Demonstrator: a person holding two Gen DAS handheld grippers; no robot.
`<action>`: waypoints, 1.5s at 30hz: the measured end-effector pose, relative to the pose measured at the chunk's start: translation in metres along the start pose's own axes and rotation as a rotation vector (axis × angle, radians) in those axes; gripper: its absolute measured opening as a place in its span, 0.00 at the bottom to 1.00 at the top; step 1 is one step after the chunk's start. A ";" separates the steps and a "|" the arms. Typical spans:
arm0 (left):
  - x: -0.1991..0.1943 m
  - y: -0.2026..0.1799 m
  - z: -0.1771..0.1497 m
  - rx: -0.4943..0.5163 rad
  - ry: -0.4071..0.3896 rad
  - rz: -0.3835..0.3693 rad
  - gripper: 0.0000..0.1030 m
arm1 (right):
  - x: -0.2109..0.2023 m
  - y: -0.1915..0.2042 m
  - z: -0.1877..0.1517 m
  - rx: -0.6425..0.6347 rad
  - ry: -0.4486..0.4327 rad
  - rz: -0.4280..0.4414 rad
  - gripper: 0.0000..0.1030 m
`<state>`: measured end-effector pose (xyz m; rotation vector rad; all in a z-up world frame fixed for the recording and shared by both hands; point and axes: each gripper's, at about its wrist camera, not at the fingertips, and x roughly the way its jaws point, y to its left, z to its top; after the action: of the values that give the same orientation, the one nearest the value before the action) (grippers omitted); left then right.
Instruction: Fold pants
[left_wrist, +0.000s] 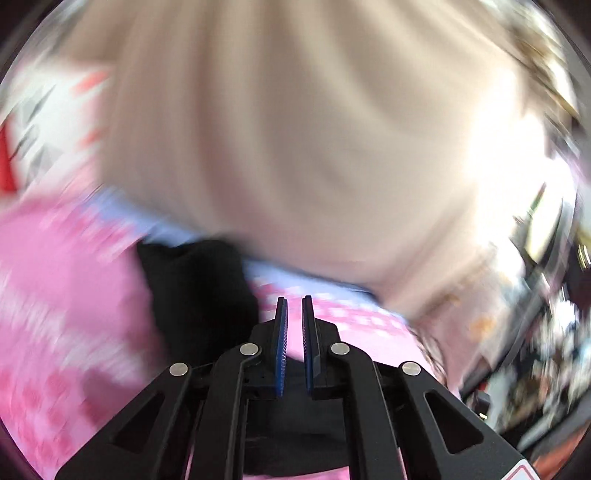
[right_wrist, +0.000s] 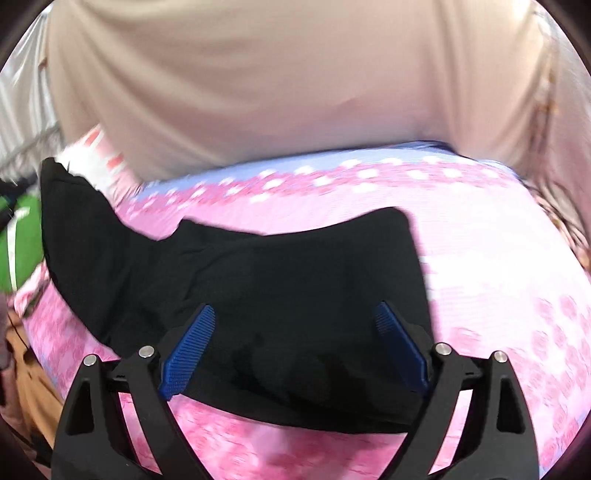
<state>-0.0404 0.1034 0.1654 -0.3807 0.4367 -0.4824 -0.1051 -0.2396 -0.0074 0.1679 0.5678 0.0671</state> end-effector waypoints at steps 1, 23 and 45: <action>0.007 -0.027 0.000 0.059 0.004 -0.003 0.13 | -0.004 -0.009 -0.001 0.021 -0.007 -0.008 0.86; -0.037 0.198 -0.127 -0.614 0.145 0.427 0.66 | 0.027 0.082 -0.010 -0.147 0.074 0.152 0.88; 0.038 -0.087 -0.022 0.053 0.130 -0.081 0.11 | -0.003 0.004 -0.012 0.020 0.005 0.030 0.89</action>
<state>-0.0519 0.0073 0.1745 -0.3182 0.5350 -0.5990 -0.1142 -0.2345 -0.0151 0.1957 0.5712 0.0907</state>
